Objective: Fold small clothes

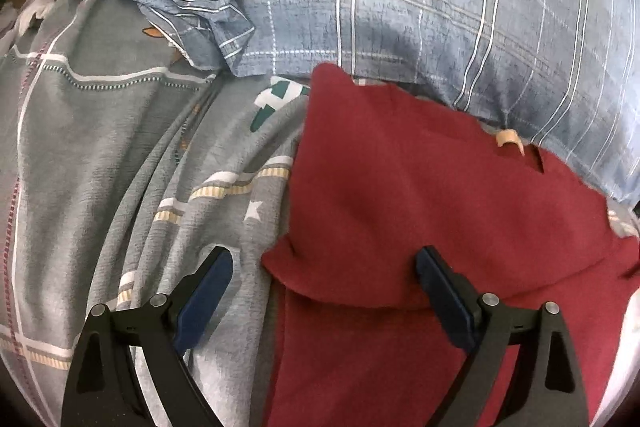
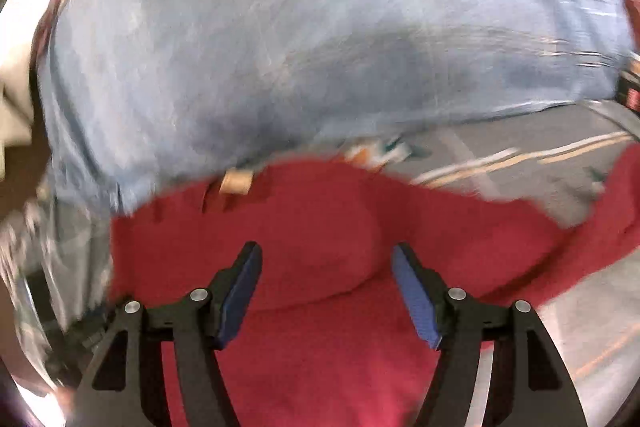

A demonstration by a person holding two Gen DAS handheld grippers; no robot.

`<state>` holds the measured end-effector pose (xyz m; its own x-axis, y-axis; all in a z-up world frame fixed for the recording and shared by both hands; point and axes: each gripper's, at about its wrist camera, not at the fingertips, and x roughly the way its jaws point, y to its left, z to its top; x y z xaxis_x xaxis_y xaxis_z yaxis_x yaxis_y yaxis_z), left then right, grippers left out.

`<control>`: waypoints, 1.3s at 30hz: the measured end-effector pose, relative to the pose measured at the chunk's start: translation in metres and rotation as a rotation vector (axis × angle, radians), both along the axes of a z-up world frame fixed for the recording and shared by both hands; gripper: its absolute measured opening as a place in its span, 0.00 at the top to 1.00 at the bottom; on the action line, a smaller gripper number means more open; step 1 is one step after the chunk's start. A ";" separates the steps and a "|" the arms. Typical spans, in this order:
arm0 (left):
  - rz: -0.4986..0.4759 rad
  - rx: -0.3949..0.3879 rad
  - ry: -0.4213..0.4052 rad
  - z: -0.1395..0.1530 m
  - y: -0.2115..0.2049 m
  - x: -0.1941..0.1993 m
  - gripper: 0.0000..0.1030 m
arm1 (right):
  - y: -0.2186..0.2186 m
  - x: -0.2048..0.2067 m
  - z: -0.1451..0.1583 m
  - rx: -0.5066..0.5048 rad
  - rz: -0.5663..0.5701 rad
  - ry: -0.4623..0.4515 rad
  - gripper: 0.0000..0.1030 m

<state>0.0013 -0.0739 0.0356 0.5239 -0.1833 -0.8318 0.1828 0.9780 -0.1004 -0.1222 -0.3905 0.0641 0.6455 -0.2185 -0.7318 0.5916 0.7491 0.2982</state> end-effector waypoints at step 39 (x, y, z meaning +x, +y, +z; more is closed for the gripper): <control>0.057 -0.085 -0.068 0.025 0.030 -0.016 0.09 | -0.013 -0.013 0.122 -0.104 0.225 -0.199 0.92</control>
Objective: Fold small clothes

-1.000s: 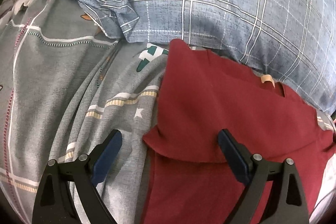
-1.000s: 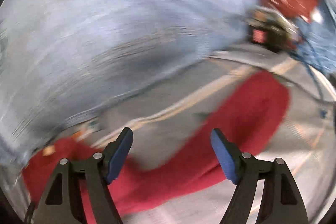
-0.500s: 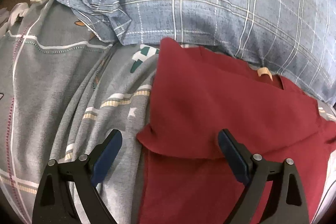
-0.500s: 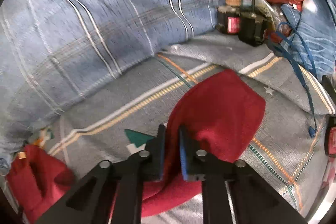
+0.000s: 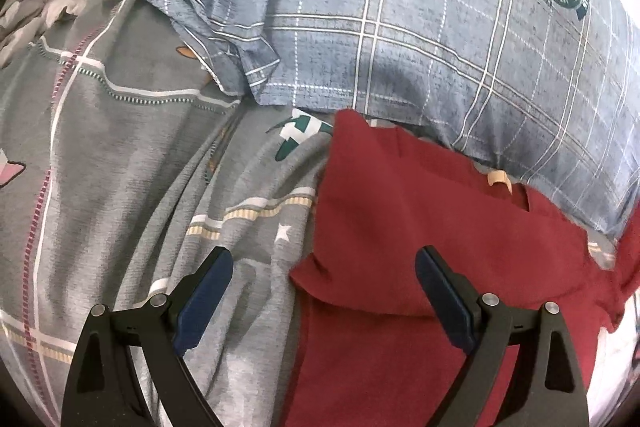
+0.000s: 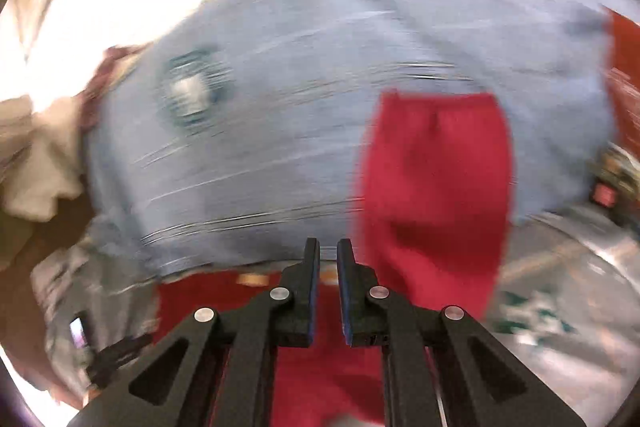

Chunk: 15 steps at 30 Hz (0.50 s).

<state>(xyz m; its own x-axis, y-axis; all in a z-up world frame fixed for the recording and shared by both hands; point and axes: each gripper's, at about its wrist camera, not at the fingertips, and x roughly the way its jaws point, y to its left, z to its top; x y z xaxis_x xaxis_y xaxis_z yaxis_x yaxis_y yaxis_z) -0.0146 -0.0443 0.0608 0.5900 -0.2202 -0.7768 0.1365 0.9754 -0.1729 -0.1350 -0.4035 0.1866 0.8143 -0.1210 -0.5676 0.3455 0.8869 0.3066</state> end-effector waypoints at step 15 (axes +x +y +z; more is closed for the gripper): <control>0.004 -0.021 0.000 0.001 0.005 0.002 0.09 | 0.029 0.053 -0.074 -0.081 0.032 0.232 0.61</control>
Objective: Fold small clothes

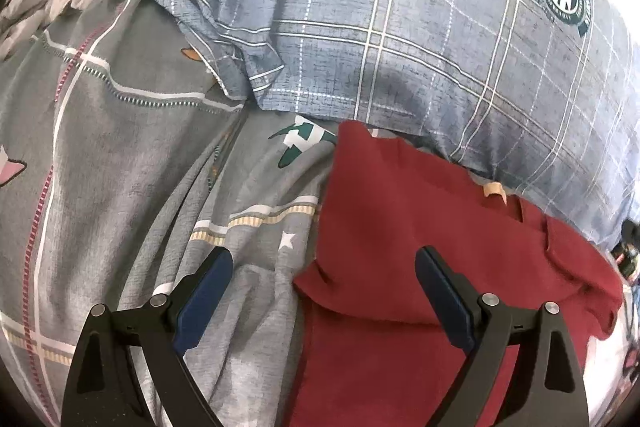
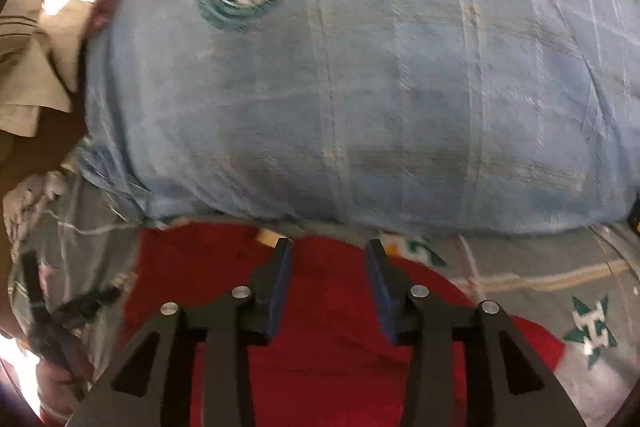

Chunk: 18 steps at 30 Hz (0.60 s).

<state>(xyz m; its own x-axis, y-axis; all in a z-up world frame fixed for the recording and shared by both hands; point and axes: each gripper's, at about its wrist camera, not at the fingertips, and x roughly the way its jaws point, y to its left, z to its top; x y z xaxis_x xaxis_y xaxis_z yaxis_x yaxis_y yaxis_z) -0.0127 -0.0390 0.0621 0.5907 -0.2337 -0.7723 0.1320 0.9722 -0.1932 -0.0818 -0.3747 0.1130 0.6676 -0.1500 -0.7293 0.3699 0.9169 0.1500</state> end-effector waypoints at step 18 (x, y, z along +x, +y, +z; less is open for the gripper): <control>-0.024 0.055 0.000 -0.004 -0.013 0.000 0.09 | -0.069 -0.062 -0.104 0.542 -0.297 -0.106 0.43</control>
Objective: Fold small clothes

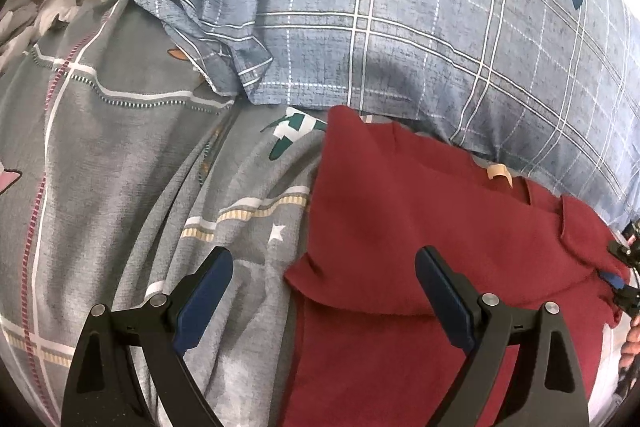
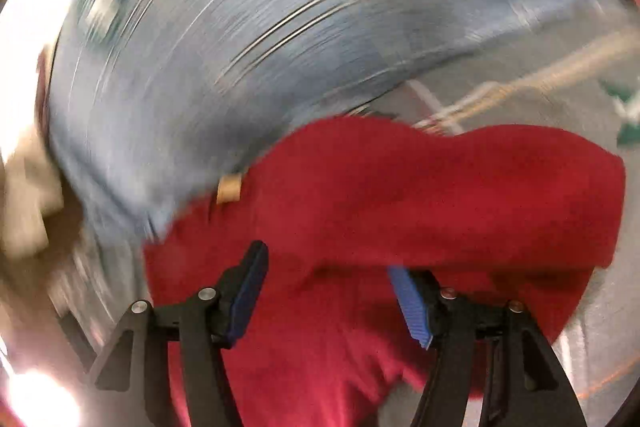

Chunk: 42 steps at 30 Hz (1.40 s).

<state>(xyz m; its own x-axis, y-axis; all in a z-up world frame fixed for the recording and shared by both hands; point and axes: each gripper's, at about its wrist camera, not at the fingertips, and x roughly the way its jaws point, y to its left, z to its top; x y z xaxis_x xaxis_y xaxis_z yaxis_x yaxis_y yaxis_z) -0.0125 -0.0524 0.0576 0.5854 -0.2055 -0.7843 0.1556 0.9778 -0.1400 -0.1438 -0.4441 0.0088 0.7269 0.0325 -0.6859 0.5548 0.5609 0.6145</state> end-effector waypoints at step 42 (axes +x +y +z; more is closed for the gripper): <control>-0.246 -0.080 0.027 -0.006 -0.013 -0.034 0.21 | 0.137 0.022 0.030 -0.123 0.411 0.056 0.36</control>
<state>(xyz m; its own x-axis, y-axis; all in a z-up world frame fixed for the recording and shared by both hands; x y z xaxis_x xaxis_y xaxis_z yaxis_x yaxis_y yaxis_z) -0.0461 -0.0655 0.0517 0.4889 -0.4015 -0.7745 0.3826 0.8966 -0.2232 -0.1214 -0.3074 0.0389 0.6320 0.2268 -0.7410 0.3010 0.8092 0.5045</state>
